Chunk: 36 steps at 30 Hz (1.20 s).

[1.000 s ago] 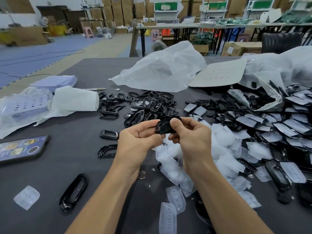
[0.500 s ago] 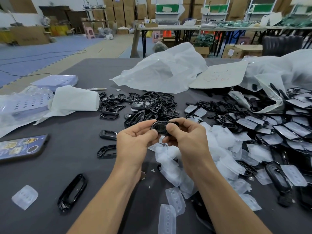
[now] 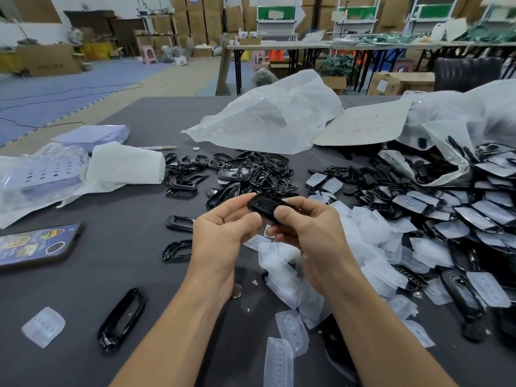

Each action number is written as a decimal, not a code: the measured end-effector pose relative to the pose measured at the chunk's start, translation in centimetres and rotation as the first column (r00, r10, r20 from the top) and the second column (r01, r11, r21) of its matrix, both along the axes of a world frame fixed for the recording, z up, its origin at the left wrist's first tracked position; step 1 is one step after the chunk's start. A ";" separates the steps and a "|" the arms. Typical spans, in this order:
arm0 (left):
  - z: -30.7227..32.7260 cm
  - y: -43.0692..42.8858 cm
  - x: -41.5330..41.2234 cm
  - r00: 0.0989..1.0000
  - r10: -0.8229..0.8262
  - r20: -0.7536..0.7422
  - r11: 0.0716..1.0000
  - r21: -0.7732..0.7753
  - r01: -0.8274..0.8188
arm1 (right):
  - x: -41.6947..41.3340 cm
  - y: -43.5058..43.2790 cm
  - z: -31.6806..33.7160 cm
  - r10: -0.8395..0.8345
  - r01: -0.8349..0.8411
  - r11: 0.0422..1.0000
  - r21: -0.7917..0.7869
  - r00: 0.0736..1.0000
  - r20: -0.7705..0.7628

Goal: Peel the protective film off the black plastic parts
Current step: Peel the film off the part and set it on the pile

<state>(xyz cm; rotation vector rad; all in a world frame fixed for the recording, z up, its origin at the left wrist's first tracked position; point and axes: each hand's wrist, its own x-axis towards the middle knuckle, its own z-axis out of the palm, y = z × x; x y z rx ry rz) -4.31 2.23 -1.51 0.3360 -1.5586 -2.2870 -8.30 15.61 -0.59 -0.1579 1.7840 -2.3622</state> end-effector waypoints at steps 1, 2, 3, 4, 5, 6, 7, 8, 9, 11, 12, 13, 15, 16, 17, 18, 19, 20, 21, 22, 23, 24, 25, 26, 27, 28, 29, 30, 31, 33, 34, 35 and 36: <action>0.0 -0.1 -0.1 1.000 0.003 0.009 1.000 0.018 -0.003 | 0.0 0.0 0.0 0.018 -0.018 1.000 0.002 1.000 0.004; -0.1 -0.3 -0.1 1.000 0.003 0.015 0.999 0.038 -0.004 | 0.0 0.0 0.0 0.038 -0.038 0.999 -0.002 0.999 0.013; -0.1 -0.4 -0.2 1.000 -0.001 0.018 0.998 0.057 0.000 | 0.0 -0.1 0.1 0.061 -0.060 0.998 -0.013 0.998 0.030; 0.0 -0.5 -0.3 1.000 -0.006 0.020 0.998 0.070 0.005 | 0.0 -0.2 0.1 0.084 -0.082 0.996 -0.034 0.995 0.058; 0.0 -0.6 -0.3 1.000 -0.009 0.022 0.997 0.077 0.008 | 0.0 -0.3 0.1 0.103 -0.097 0.993 -0.062 0.990 0.094; 0.0 -0.7 -0.3 1.000 -0.010 0.024 0.997 0.080 0.008 | -0.1 -0.4 0.1 0.117 -0.105 0.990 -0.091 0.983 0.138; 0.0 -0.8 -0.3 1.000 -0.008 0.025 0.997 0.080 0.006 | -0.1 -0.5 0.0 0.125 -0.105 0.987 -0.119 0.975 0.182; 0.0 -0.9 -0.3 1.000 -0.008 0.028 0.997 0.078 0.006 | -0.1 -0.5 0.0 0.131 -0.102 0.984 -0.143 0.967 0.217; 0.1 -1.0 -0.3 0.999 -0.009 0.031 0.997 0.074 0.007 | -0.2 -0.5 0.0 0.141 -0.103 0.980 -0.169 0.961 0.236; 0.1 -1.1 -0.3 0.999 -0.019 0.040 0.997 0.070 0.016 | -0.2 -0.4 0.0 0.148 -0.093 0.971 -0.222 0.958 0.247; 0.2 -1.1 -0.4 0.999 -0.029 0.043 0.997 0.079 0.025 | -0.2 -0.3 0.0 0.146 -0.085 0.967 -0.241 0.957 0.249; 0.2 -1.2 -0.4 0.998 -0.042 0.048 0.994 0.099 0.037 | -0.2 -0.3 0.0 0.146 -0.080 0.964 -0.253 0.957 0.250; 0.4 -1.3 -0.5 0.996 -0.071 0.061 0.987 0.149 0.061 | -0.3 -0.2 0.2 0.143 -0.077 0.962 -0.264 0.960 0.243; 0.4 -1.3 -0.5 0.994 -0.084 0.067 0.983 0.168 0.072 | -0.2 -0.2 0.3 0.138 -0.071 0.961 -0.267 0.961 0.241; 0.5 -1.3 -0.5 0.993 -0.095 0.073 0.979 0.185 0.081 | -0.2 -0.2 0.3 0.131 -0.062 0.960 -0.272 0.962 0.240; 0.5 -1.3 -0.5 0.991 -0.109 0.075 0.975 0.204 0.091 | -0.2 -0.1 0.4 0.124 -0.055 0.959 -0.277 0.963 0.238; 0.5 -1.3 -0.5 0.990 -0.123 0.070 0.969 0.225 0.104 | -0.2 -0.1 0.4 0.122 -0.053 0.958 -0.282 0.965 0.233; 0.5 -1.3 -0.5 0.989 -0.135 0.062 0.963 0.243 0.117 | -0.2 -0.1 0.4 0.123 -0.055 0.957 -0.286 0.966 0.227; 0.5 -1.3 -0.5 0.988 -0.142 0.054 0.959 0.254 0.124 | -0.3 -0.1 0.4 0.126 -0.059 0.956 -0.287 0.967 0.222; 0.4 -1.3 -0.5 0.989 -0.143 0.048 0.959 0.255 0.126 | -0.3 -0.1 0.4 0.131 -0.064 0.956 -0.287 0.967 0.219; 0.4 -1.3 -0.5 0.989 -0.141 0.043 0.961 0.248 0.127 | -0.2 -0.1 0.4 0.138 -0.071 0.955 -0.287 0.966 0.218; 0.3 -1.3 -0.5 0.989 -0.140 0.037 0.964 0.234 0.127 | -0.2 -0.2 0.4 0.146 -0.079 0.955 -0.287 0.965 0.219; 0.3 -1.3 -0.5 0.989 -0.141 0.035 0.967 0.218 0.130 | -0.2 -0.2 0.3 0.154 -0.086 0.954 -0.288 0.963 0.222; 0.4 -1.2 -0.4 0.989 -0.142 0.034 0.971 0.201 0.132 | -0.2 -0.2 0.3 0.159 -0.090 0.953 -0.289 0.962 0.224; 0.4 -1.2 -0.3 0.989 -0.141 0.034 0.974 0.185 0.133 | -0.2 -0.2 0.3 0.160 -0.092 0.953 -0.288 0.961 0.224; 0.4 -1.1 -0.3 0.990 -0.137 0.036 0.977 0.172 0.129 | -0.3 -0.2 0.3 0.158 -0.090 0.954 -0.288 0.961 0.225; 0.5 -1.0 -0.2 0.991 -0.129 0.041 0.979 0.165 0.121 | -0.3 -0.2 0.3 0.153 -0.084 0.954 -0.286 0.961 0.229; 0.6 -0.9 -0.2 0.992 -0.116 0.047 0.982 0.158 0.107 | -0.3 -0.2 0.3 0.146 -0.075 0.956 -0.284 0.960 0.238; 0.6 -0.9 -0.2 0.994 -0.093 0.053 0.985 0.147 0.084 | -0.4 -0.3 0.3 0.139 -0.067 0.958 -0.279 0.959 0.248; 0.5 -0.8 -0.2 0.998 -0.031 0.058 0.993 0.114 0.025 | -0.4 -0.4 0.3 0.132 -0.061 0.963 -0.263 0.956 0.263; 0.4 -0.8 -0.3 0.998 -0.008 0.055 0.995 0.098 0.003 | -0.3 -0.5 0.2 0.130 -0.059 0.965 -0.256 0.954 0.269; 0.3 -0.7 -0.3 0.999 0.006 0.050 0.996 0.086 -0.010 | -0.4 -0.5 0.2 0.128 -0.057 0.966 -0.253 0.953 0.274; 0.3 -0.7 -0.3 0.999 0.013 0.046 0.997 0.078 -0.017 | -0.4 -0.5 0.2 0.127 -0.054 0.966 -0.254 0.952 0.279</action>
